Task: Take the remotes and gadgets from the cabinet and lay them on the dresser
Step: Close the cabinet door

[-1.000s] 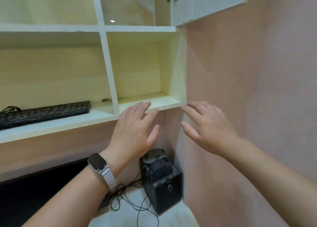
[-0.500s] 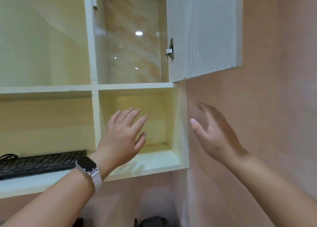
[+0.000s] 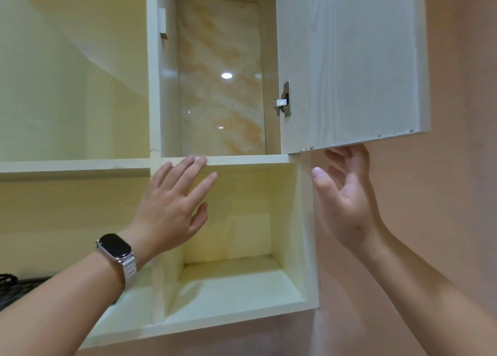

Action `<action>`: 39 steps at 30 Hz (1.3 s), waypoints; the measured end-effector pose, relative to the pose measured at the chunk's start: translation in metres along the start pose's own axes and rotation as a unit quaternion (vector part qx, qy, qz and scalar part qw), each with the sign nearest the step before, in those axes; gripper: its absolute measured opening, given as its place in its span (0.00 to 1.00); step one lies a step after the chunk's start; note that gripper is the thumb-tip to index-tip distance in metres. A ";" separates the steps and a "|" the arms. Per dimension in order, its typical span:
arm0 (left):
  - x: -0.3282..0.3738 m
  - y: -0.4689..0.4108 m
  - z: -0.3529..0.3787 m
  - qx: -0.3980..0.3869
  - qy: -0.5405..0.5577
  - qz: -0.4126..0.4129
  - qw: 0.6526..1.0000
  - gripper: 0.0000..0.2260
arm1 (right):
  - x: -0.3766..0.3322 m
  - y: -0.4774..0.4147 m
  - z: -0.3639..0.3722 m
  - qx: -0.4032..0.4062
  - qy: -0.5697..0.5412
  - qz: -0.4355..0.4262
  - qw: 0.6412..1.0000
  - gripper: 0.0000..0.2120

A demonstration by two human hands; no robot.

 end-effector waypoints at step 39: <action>-0.008 0.009 -0.018 0.167 0.091 -0.006 0.982 0.16 | 0.003 -0.019 0.156 0.047 0.538 -0.155 0.827 0.36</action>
Point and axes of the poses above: each hand's wrist, its own y-axis away from the middle knuckle, its own z-axis out of the palm, x = y × z, the point moved 10 cm from there along -y, towards the middle knuckle, and after that the axes turned 12 degrees about z, right-handed, at the moved point
